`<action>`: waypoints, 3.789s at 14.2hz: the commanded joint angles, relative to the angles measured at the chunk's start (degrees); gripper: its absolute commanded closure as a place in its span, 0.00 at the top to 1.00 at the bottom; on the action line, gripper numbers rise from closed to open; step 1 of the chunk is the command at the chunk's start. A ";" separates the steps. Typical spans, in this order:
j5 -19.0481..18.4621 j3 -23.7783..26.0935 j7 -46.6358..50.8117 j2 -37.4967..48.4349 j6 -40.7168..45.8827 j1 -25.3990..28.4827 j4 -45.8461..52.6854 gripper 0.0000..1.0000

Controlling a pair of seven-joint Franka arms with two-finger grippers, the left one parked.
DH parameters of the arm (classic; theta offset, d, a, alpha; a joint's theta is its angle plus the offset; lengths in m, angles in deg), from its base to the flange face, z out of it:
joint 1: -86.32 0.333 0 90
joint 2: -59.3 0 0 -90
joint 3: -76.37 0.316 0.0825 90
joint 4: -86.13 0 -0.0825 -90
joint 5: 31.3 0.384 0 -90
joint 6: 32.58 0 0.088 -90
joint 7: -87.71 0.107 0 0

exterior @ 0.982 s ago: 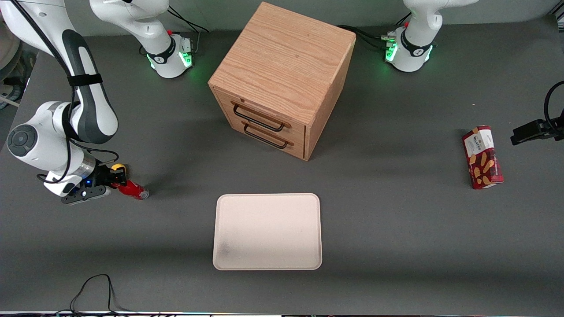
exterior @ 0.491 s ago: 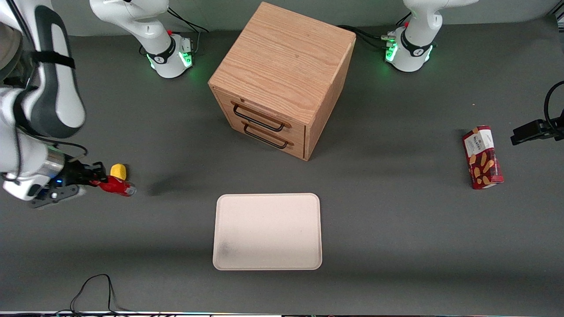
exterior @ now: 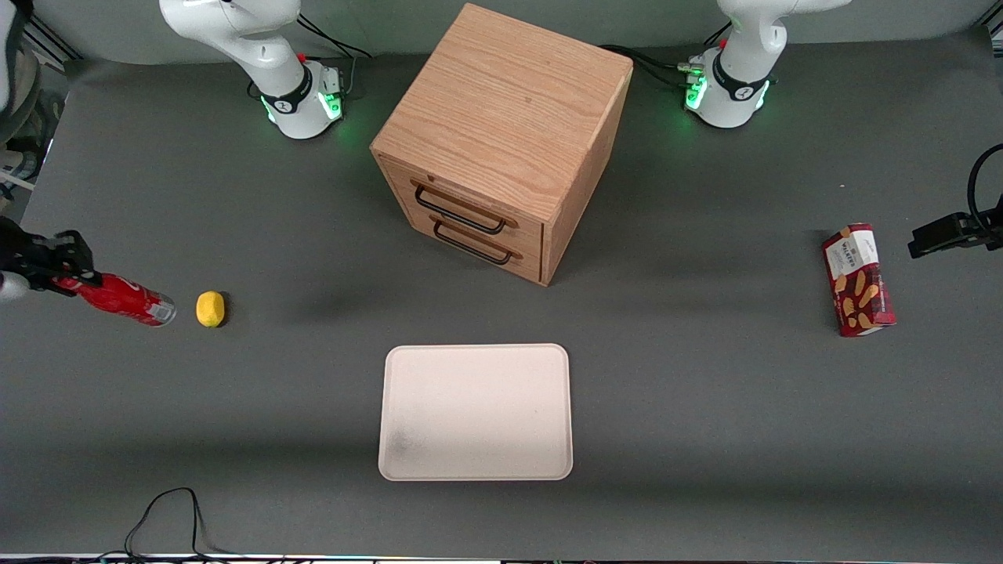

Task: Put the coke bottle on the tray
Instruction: 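Lift the bottle and carry it toward the white tray, then lower the bottle onto the tray and stand it upright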

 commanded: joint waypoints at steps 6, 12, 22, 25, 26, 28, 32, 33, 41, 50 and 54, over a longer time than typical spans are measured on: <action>0.39 0.24 4.24 -12.53 1.54 6.88 18.93 0.00; 2.77 0.16 24.17 -22.73 1.54 16.29 29.67 0.00; 5.05 0.59 36.86 -29.15 -4.86 21.67 32.93 0.00; 5.05 0.68 36.34 -32.93 -9.34 21.67 32.58 0.00; 5.05 0.68 36.08 -34.07 -10.93 21.58 32.41 0.00; 5.14 0.68 35.98 -36.62 -14.18 21.23 32.32 0.00; 5.32 0.77 34.68 -40.23 -21.47 20.96 29.70 0.00; 5.32 0.77 34.14 -40.67 -23.58 20.88 28.20 0.00; 8.66 0.77 32.30 -44.45 -27.81 20.87 25.91 0.00; 8.48 0.68 32.91 -43.67 -29.40 20.70 23.88 1.00; 8.04 0.42 33.00 -41.74 -25.82 20.70 23.88 1.00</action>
